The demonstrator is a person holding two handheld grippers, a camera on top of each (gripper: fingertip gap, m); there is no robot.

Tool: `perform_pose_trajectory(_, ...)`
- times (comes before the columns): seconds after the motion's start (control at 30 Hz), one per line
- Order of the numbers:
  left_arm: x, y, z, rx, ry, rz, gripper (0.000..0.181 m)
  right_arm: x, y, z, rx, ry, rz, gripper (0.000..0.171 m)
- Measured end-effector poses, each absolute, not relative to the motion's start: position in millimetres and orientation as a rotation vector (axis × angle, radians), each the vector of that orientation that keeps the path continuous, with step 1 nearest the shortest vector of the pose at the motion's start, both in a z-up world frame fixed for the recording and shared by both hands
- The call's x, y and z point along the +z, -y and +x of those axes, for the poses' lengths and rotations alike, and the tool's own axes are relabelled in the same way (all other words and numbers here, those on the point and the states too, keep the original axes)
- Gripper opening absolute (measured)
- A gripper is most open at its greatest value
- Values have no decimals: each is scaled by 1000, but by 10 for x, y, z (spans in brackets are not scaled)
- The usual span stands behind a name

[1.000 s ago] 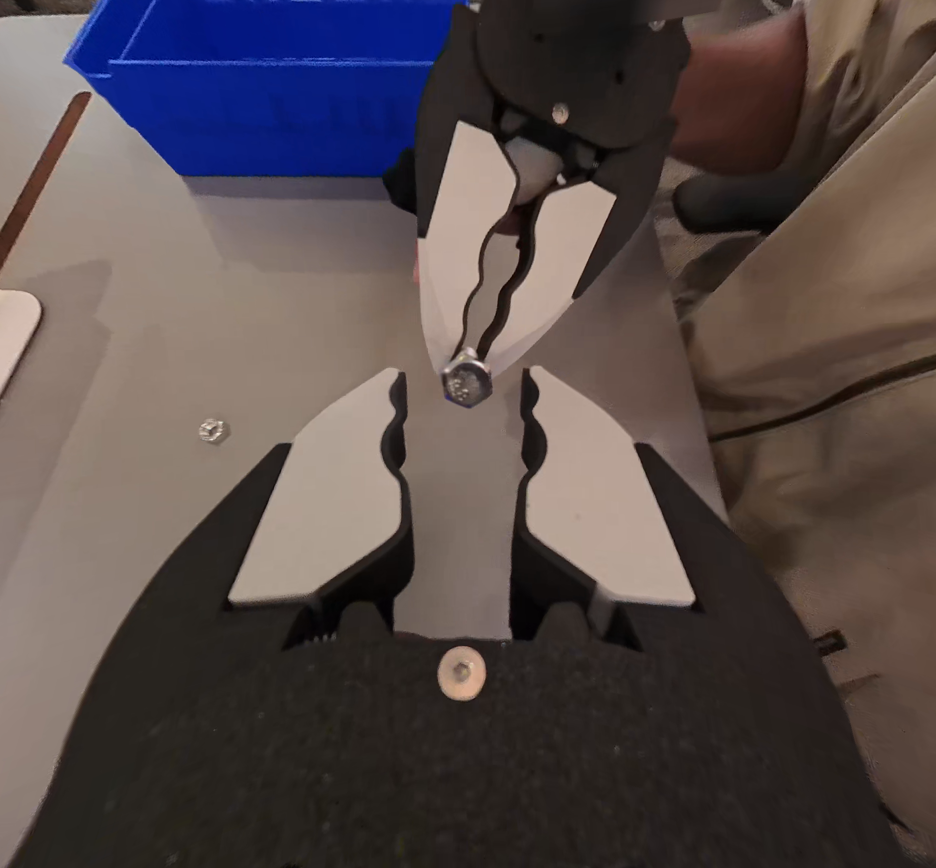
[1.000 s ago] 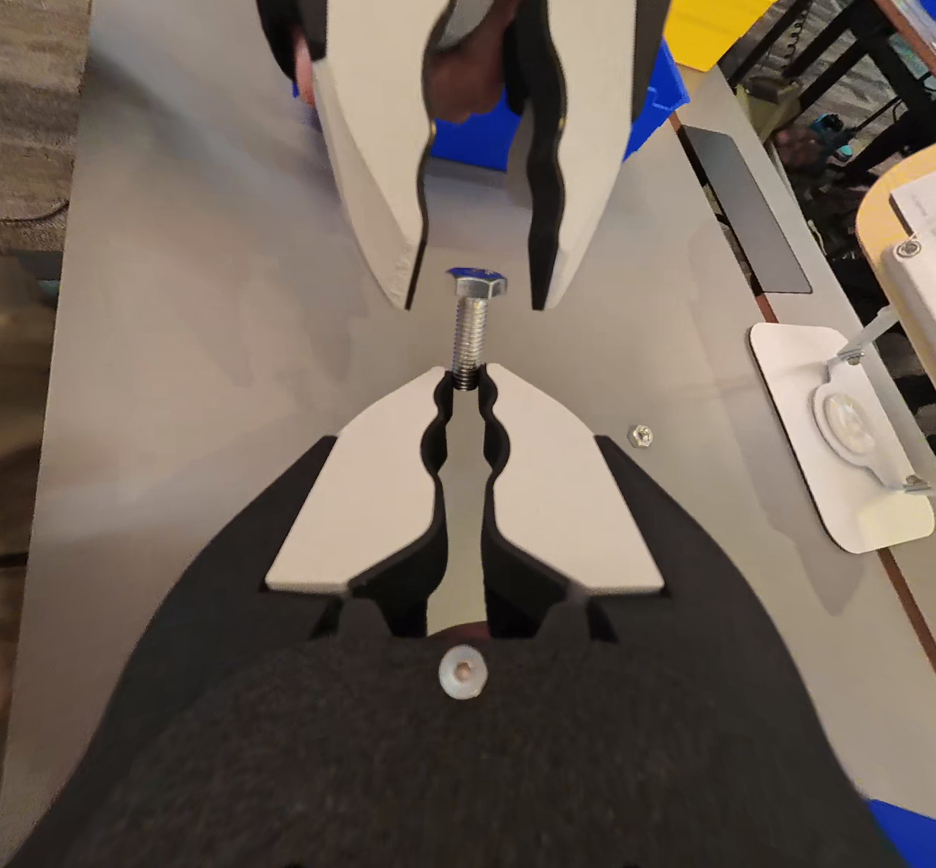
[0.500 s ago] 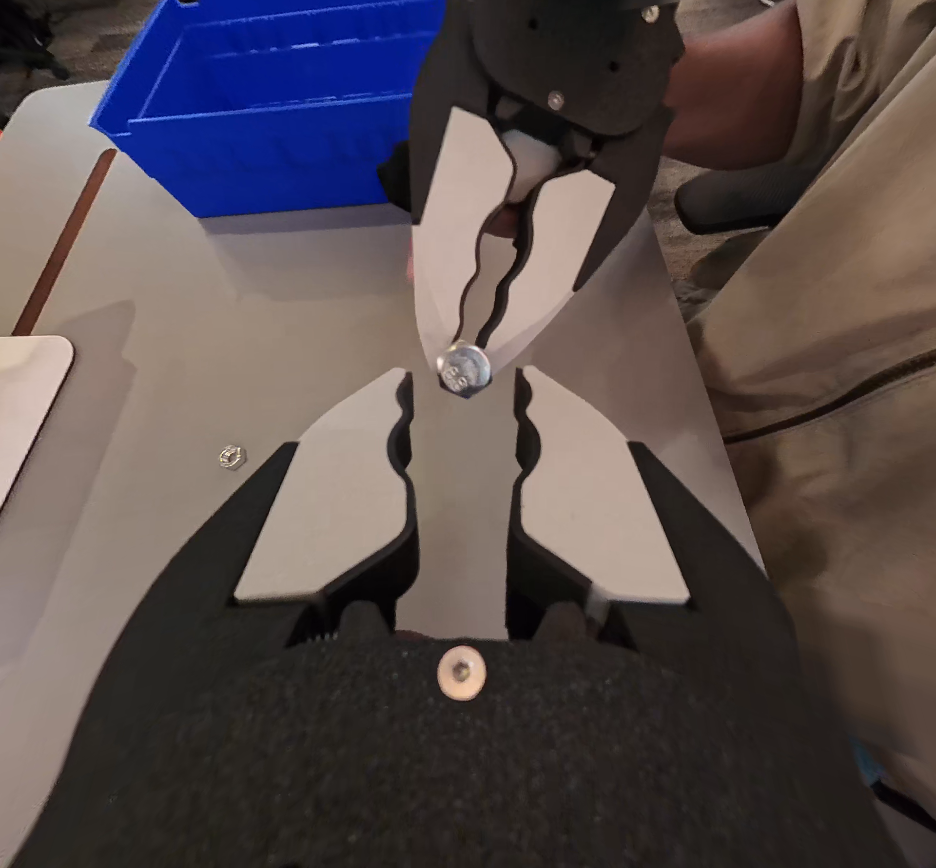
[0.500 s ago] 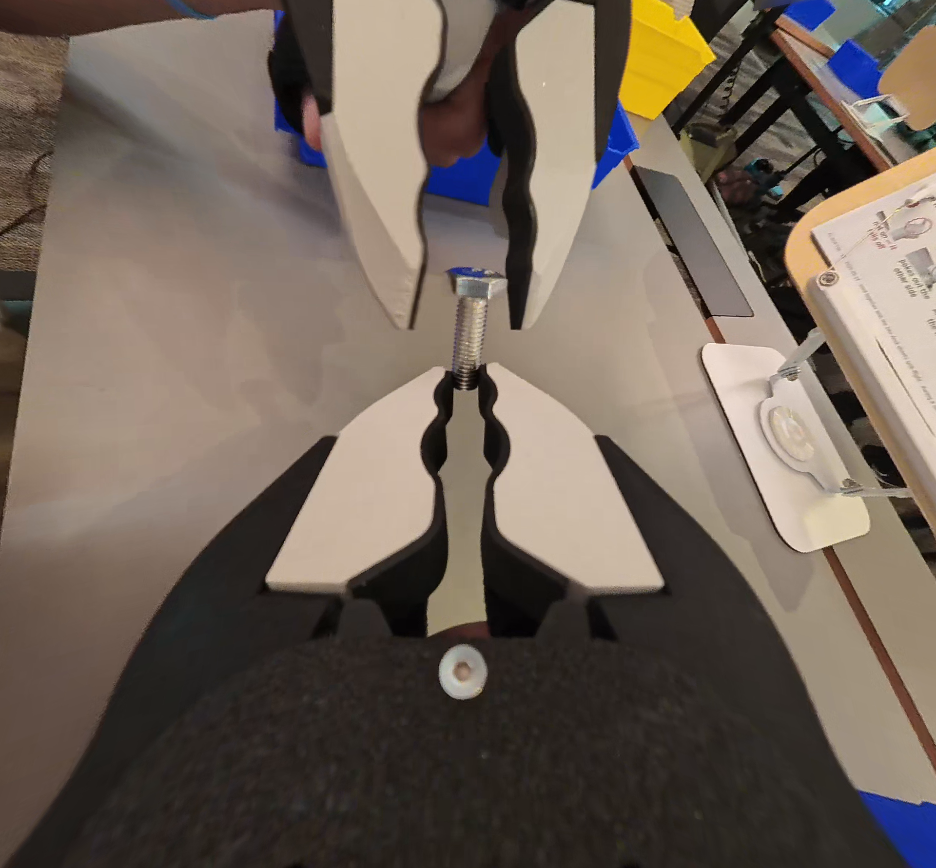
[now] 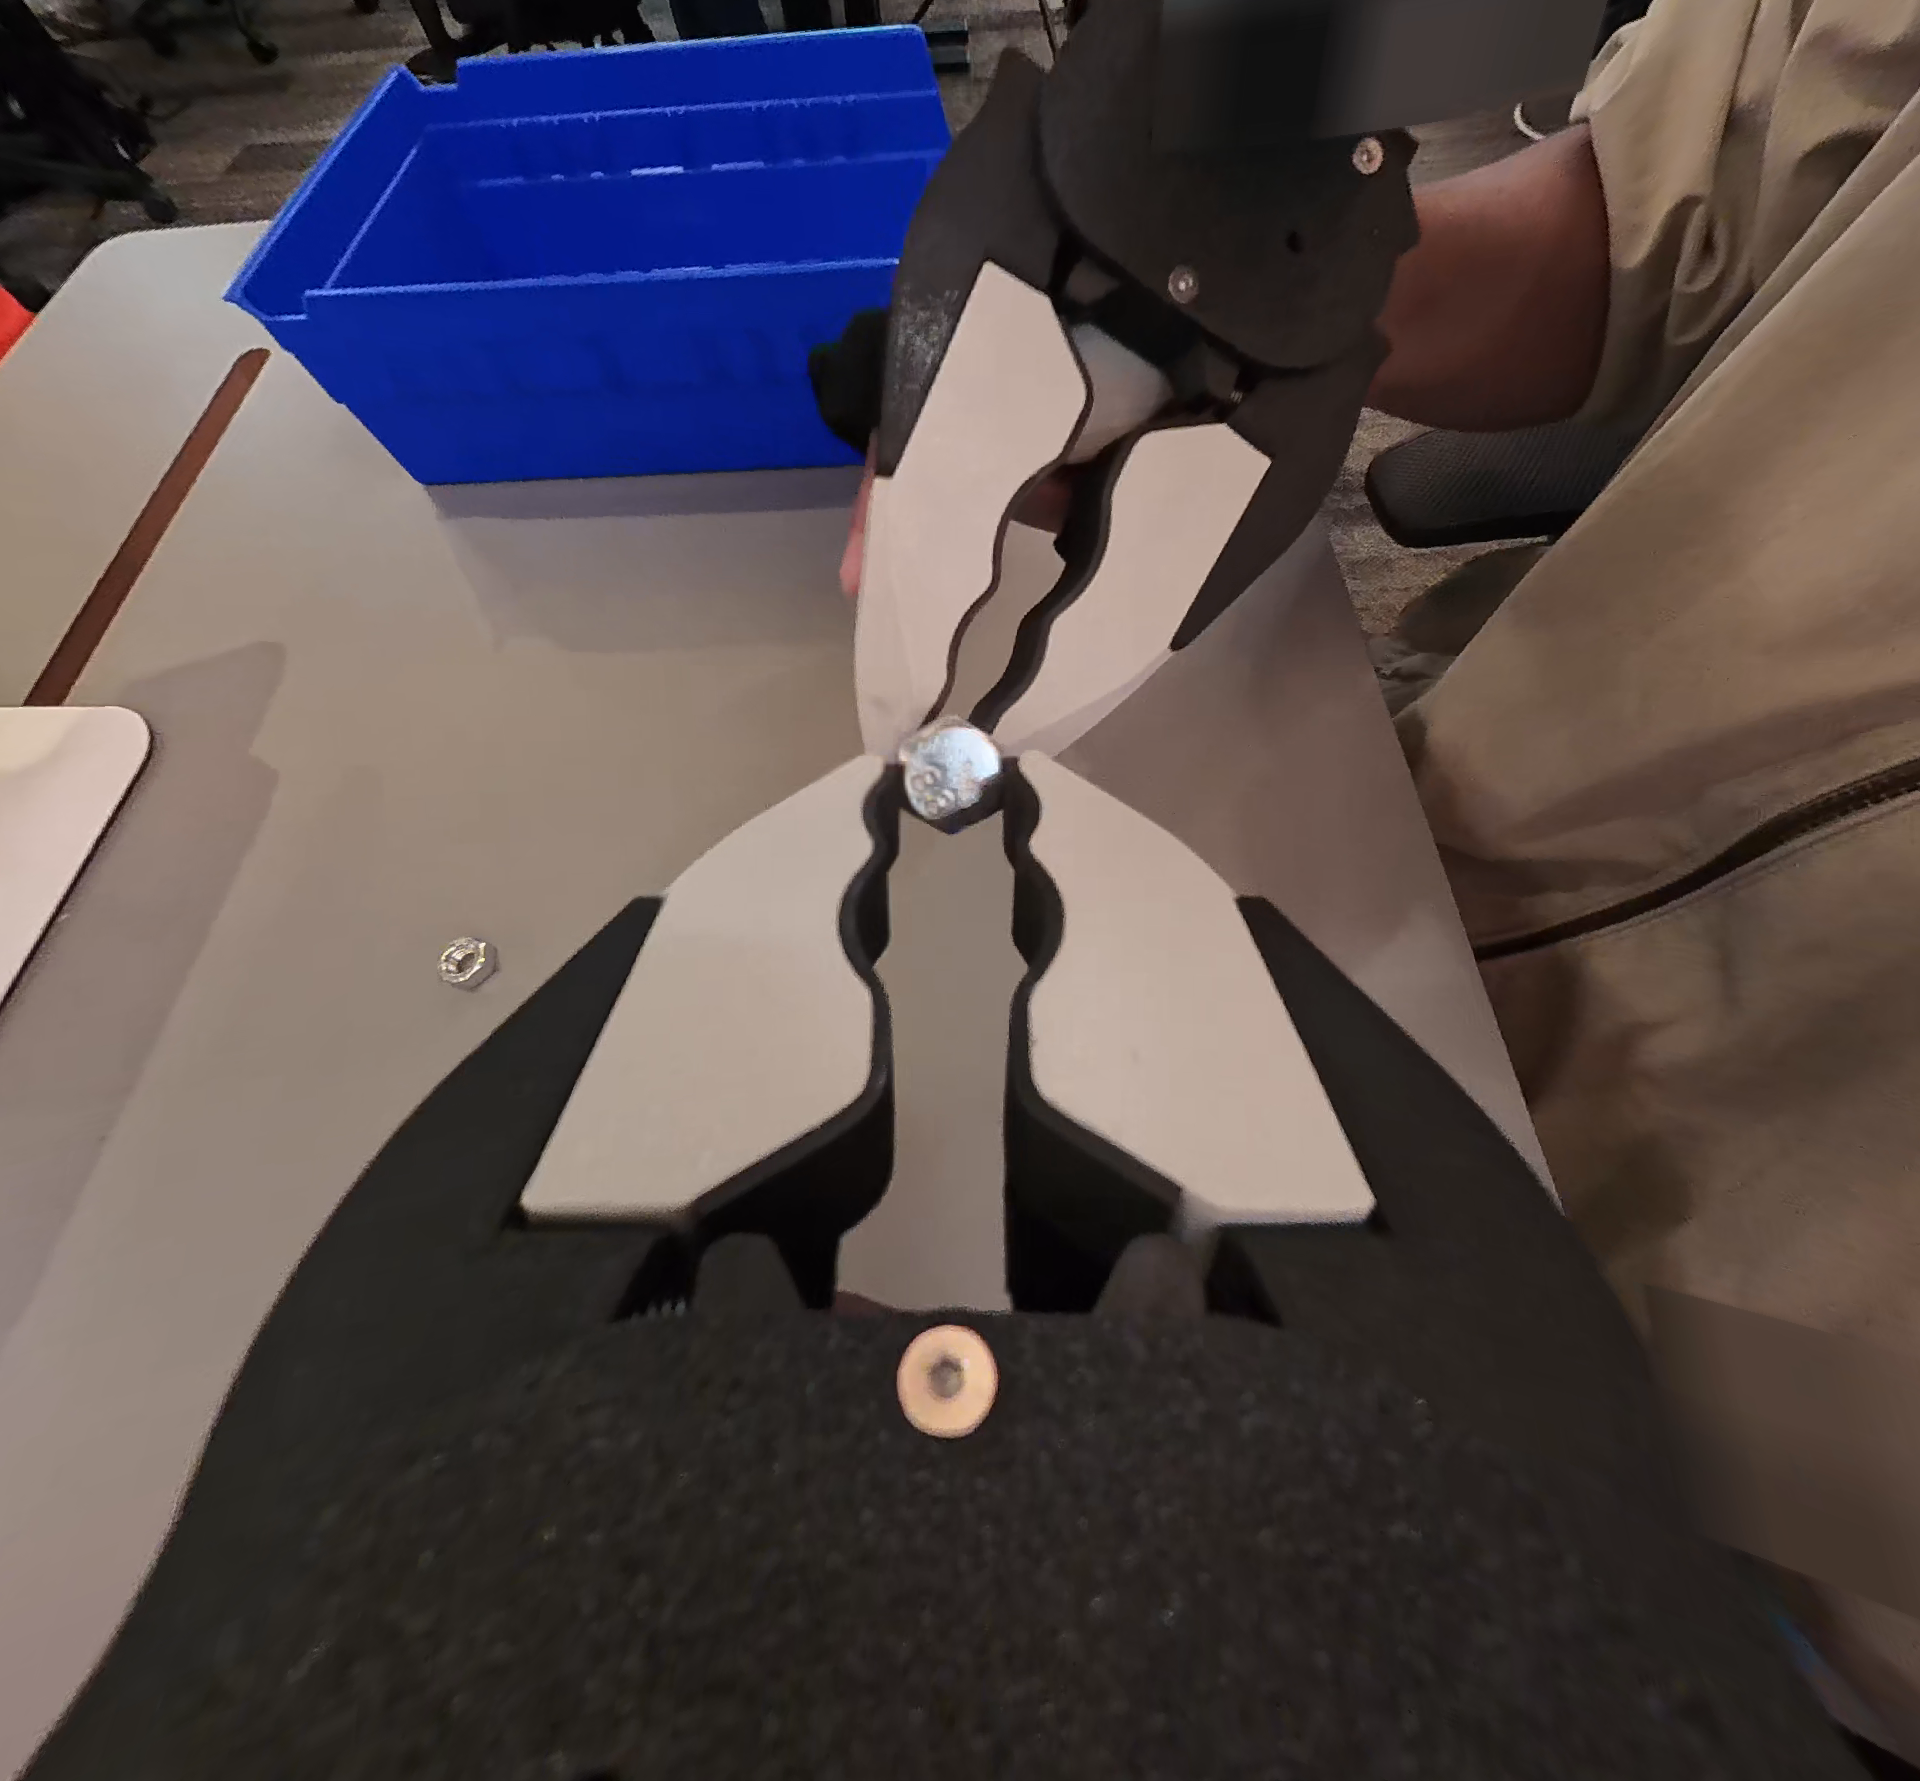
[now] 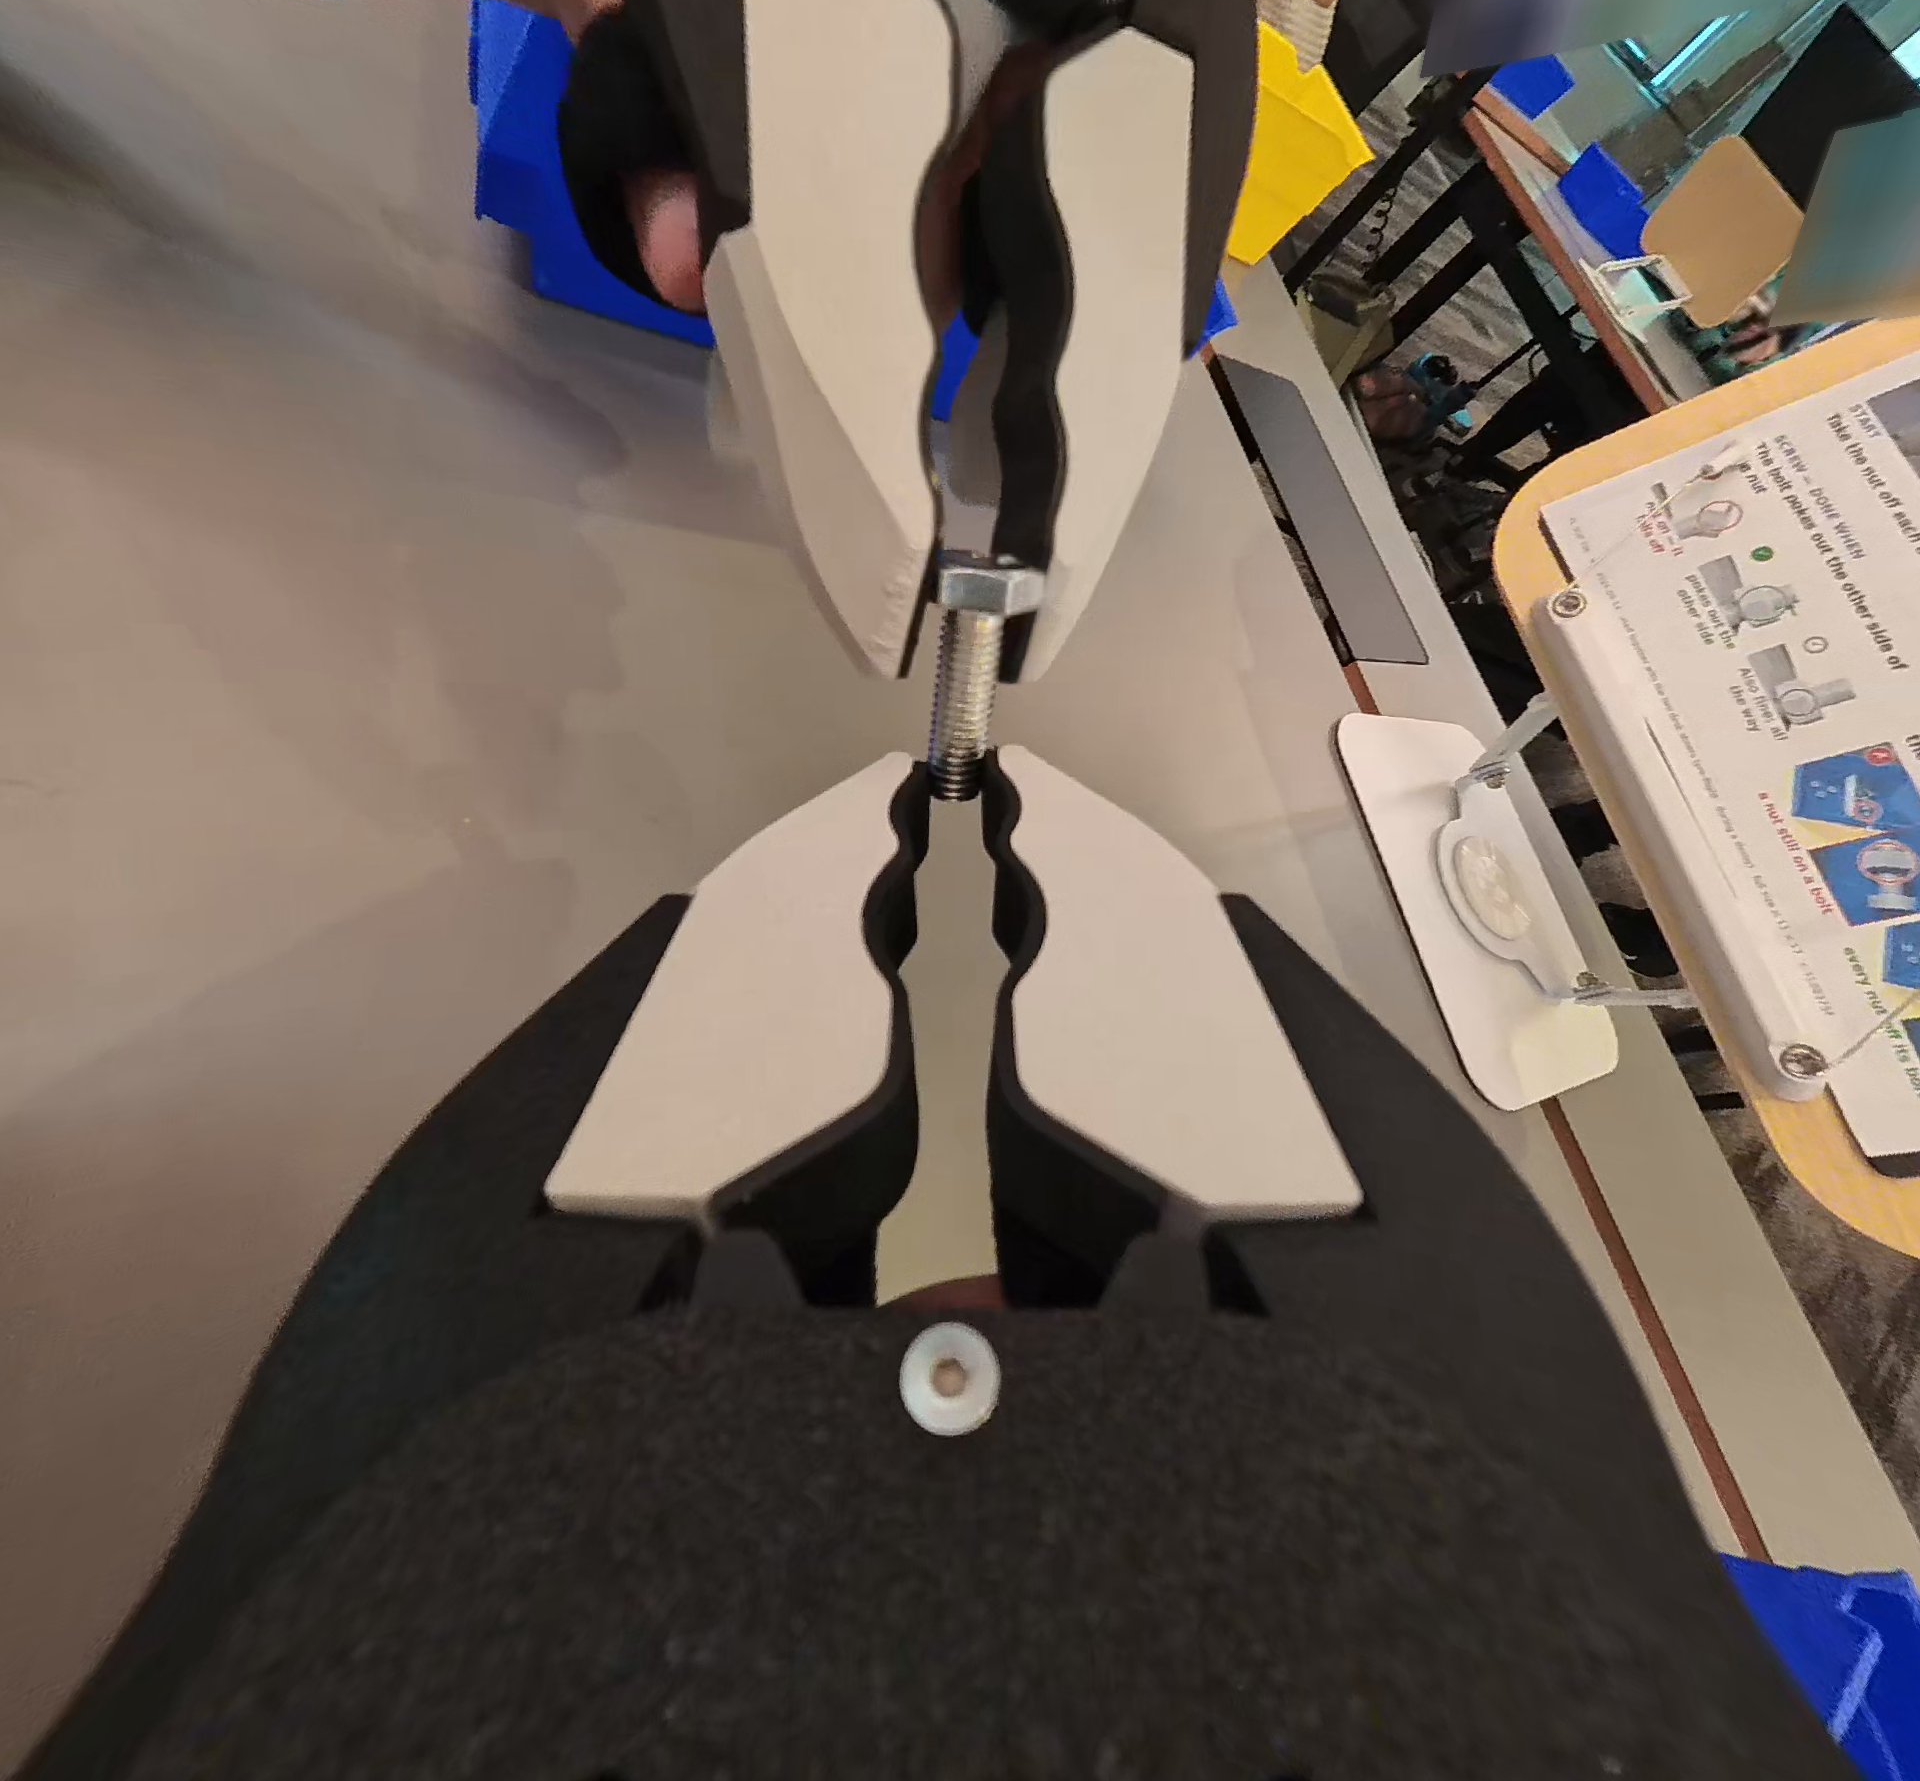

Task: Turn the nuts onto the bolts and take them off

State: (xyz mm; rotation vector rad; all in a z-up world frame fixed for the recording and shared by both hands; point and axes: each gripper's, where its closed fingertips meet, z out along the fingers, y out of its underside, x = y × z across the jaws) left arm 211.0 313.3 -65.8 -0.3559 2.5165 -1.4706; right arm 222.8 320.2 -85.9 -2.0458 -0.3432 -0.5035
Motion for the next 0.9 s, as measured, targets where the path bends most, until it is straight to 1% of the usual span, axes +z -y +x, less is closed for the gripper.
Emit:
perform_pose_trajectory(0.37,-662,-3135,2127,-1469,-2491,-376,18,-850,-3194,2258,-552,379,-2059,9)
perform_pose_trajectory(0.6,-573,-3163,2100,-1574,-2461,-377,18,-705,-3193,2232,-559,331,-1926,10)
perform_pose_trajectory(0.73,-533,-3179,2096,-1663,-2407,-382,18,-661,-3153,2203,-417,239,-1857,17)
perform_pose_trajectory(0.83,-462,-3158,2051,-1818,-2336,-358,18,-614,-3130,2159,-187,112,-1772,26)
perform_pose_trajectory(0.9,-400,-3147,2036,-1943,-2270,-354,18,-576,-3120,2114,-7,39,-1697,25)
